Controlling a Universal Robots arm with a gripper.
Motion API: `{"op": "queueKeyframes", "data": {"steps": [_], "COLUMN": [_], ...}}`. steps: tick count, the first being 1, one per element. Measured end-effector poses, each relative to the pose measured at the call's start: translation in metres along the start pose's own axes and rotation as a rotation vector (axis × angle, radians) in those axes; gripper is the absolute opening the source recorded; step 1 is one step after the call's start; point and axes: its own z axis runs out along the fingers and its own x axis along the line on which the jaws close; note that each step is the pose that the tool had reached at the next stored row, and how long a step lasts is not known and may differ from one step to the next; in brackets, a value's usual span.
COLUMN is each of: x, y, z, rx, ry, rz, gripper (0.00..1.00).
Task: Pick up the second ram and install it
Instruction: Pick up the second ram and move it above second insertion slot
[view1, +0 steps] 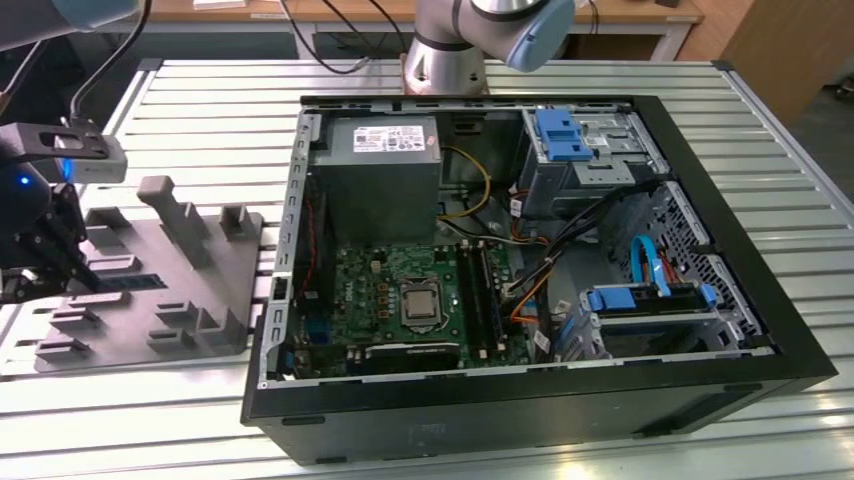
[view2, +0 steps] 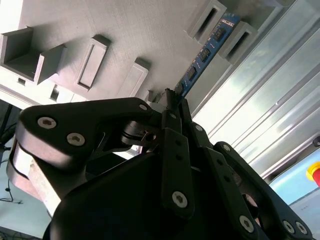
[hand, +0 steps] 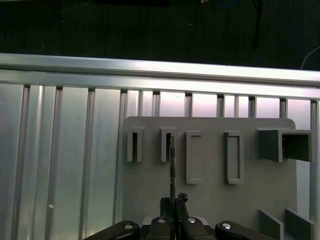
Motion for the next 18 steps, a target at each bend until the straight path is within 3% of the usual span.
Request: {"op": "queueKeyframes", "data": {"steps": [18], "x": [-0.0003], "y": [0.0004], "z": [-0.0117], "rx": [0.0000], "ry": [0.0000], "rz": [0.000], "gripper": [0.14]}}
